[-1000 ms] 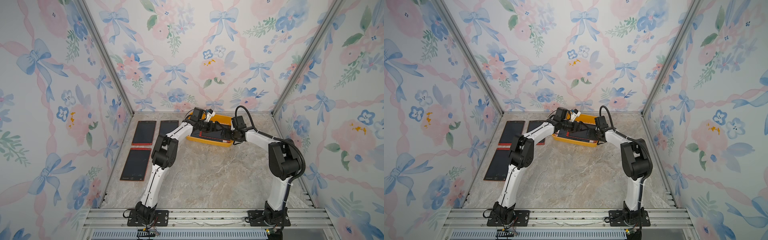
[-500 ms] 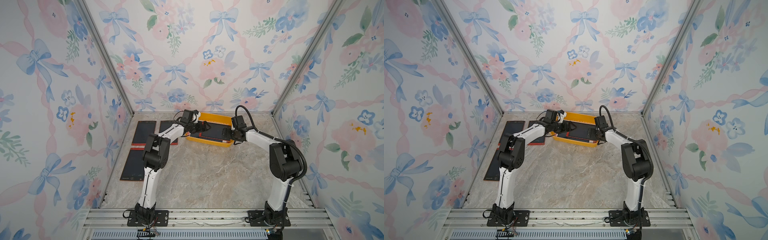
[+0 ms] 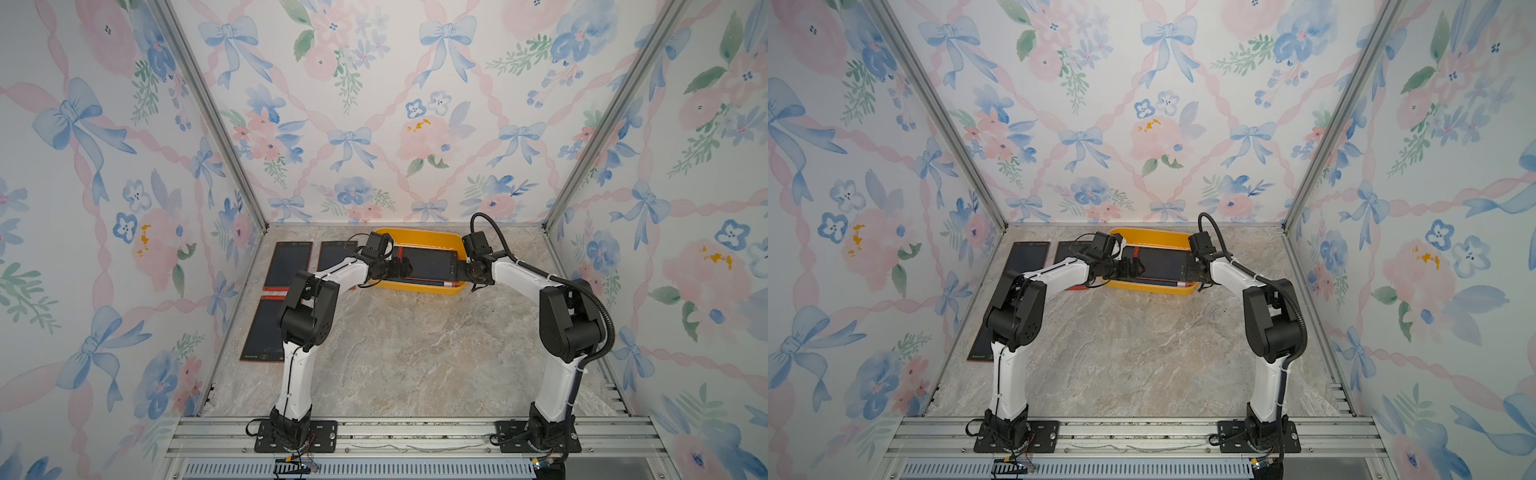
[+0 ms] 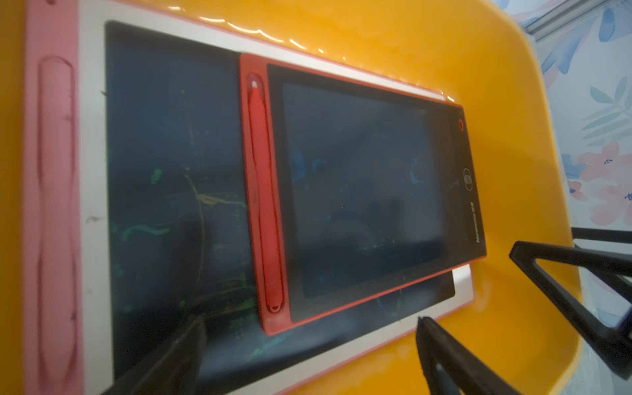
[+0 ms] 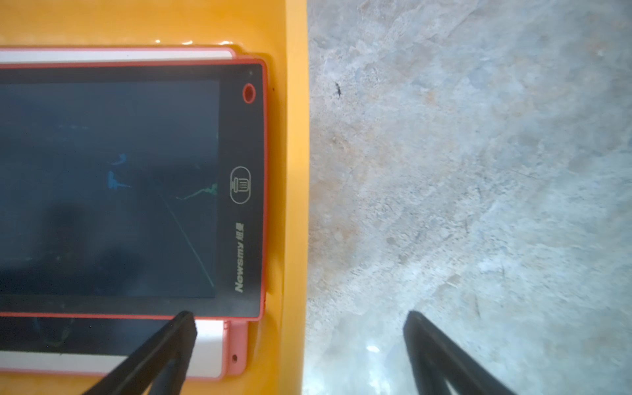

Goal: Take out the writing tablet from the storage box
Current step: Pick up the writing tablet from the storage box.

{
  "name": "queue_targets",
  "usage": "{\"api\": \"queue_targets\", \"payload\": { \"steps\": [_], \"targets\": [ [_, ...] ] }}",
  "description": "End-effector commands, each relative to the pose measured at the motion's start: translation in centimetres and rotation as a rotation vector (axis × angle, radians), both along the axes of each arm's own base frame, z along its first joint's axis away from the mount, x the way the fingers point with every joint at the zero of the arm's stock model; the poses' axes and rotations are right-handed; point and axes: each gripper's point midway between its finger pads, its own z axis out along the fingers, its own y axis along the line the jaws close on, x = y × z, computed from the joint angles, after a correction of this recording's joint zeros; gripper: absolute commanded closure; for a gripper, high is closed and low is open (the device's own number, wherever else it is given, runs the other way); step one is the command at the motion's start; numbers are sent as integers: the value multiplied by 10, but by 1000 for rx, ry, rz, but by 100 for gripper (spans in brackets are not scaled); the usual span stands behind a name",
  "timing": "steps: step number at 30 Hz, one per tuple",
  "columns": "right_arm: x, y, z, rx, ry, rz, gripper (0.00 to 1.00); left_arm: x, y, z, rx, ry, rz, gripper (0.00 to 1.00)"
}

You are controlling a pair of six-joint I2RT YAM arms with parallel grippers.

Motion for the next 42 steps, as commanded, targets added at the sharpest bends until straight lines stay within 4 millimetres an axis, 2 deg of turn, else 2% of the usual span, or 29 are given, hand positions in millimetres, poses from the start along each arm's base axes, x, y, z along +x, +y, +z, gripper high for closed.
{"api": "queue_targets", "payload": {
  "steps": [1,5,10,15,22,26,30,34,42],
  "targets": [
    [-17,-4,2,-48,34,10,3,-29,13,-20,64,79,8,2],
    [-20,-4,-1,-38,39,10,3,-37,22,-20,90,79,31,2],
    [-13,6,-2,-14,37,26,3,-17,23,-12,88,53,97,2],
    [-5,16,1,13,24,46,3,5,15,-7,61,38,146,2],
    [4,31,1,87,11,58,3,9,6,-19,60,57,153,2],
    [7,44,-4,119,23,78,3,6,-4,-25,44,76,135,2],
    [8,54,-8,126,29,92,3,4,-23,-29,7,99,92,2],
    [11,58,-7,145,22,77,3,5,-39,-27,-25,100,52,2],
    [12,67,-8,181,26,85,3,6,-59,-16,-124,129,-14,2]
  ]
}}
